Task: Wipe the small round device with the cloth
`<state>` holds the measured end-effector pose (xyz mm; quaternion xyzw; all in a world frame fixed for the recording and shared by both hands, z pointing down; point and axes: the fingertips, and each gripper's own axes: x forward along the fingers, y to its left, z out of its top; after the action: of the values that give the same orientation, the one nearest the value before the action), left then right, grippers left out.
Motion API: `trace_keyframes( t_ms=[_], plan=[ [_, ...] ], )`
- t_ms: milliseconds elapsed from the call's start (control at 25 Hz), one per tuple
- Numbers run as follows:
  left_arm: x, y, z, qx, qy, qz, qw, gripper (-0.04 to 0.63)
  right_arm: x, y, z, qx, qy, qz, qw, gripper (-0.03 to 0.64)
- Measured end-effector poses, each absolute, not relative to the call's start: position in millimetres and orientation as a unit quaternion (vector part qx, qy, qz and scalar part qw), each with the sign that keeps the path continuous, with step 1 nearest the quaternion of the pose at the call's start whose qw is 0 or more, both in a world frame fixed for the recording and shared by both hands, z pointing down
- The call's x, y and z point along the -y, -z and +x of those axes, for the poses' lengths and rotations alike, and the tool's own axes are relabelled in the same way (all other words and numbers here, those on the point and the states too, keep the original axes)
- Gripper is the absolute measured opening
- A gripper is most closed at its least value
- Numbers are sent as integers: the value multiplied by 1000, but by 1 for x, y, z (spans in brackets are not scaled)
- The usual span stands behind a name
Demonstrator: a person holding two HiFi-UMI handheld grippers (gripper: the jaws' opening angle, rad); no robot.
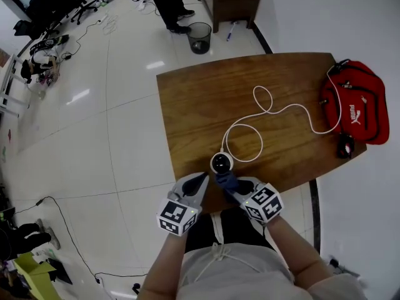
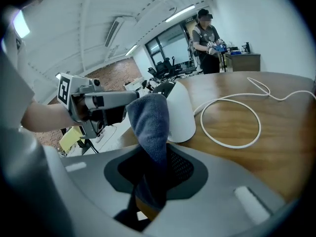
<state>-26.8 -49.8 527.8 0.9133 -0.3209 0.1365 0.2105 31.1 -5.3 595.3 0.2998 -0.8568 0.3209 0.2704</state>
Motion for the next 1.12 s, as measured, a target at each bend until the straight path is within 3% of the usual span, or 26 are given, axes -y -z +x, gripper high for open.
trace_keyframes(
  t_ms=[360, 720, 1120],
  plan=[
    [44, -543, -15, 347, -129, 900, 229, 6, -4, -611, 52, 838, -364, 273, 302, 104],
    [44, -532, -29, 381, -141, 890, 207, 6, 29, -498, 9, 920, -210, 204, 262, 104],
    [47, -529, -41, 375, -137, 892, 211, 6, 100, -509, -39, 908, -172, 218, 314, 104]
  ],
)
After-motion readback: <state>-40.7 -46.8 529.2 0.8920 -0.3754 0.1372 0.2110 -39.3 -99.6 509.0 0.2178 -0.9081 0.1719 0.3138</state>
